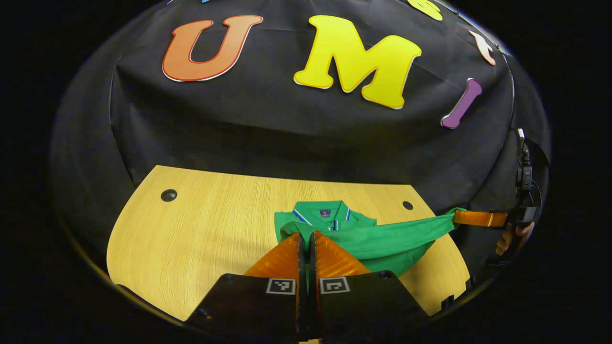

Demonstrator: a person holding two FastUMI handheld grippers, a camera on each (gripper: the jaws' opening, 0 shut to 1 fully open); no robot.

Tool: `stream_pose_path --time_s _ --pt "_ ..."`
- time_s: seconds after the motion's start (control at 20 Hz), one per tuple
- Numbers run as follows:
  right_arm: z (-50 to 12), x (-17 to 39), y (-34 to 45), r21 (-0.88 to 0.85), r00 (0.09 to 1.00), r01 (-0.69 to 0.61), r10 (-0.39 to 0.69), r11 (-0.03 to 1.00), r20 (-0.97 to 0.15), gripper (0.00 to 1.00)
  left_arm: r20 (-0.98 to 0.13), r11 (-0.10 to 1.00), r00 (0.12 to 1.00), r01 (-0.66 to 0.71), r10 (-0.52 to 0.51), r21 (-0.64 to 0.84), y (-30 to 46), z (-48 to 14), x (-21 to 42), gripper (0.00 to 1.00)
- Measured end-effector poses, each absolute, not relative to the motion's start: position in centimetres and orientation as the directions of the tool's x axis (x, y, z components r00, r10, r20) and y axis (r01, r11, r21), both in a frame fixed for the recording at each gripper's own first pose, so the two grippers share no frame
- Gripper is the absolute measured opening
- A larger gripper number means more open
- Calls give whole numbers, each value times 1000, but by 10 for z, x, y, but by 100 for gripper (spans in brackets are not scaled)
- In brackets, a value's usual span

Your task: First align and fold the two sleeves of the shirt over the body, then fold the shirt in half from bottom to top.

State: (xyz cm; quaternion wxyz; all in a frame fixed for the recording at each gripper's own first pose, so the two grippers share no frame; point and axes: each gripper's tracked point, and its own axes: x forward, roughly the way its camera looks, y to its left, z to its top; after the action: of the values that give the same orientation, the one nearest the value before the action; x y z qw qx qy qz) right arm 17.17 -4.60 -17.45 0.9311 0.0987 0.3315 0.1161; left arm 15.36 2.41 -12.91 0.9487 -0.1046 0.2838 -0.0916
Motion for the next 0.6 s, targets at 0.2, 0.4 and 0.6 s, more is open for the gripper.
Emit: stream_pose_path --time_s 0.2,0.4,0.6 --pt "-167 231 -33 233 766 -189 292 954 -573 0 -501 961 839 86 -213 -264 31 -127 203 6" --pt "-176 284 -19 208 769 -208 291 956 -570 0 -495 967 851 56 -176 -247 43 -139 253 6" --pt "-208 309 -5 171 745 -230 286 958 -602 0 -524 980 839 50 -147 -195 50 -168 278 6"
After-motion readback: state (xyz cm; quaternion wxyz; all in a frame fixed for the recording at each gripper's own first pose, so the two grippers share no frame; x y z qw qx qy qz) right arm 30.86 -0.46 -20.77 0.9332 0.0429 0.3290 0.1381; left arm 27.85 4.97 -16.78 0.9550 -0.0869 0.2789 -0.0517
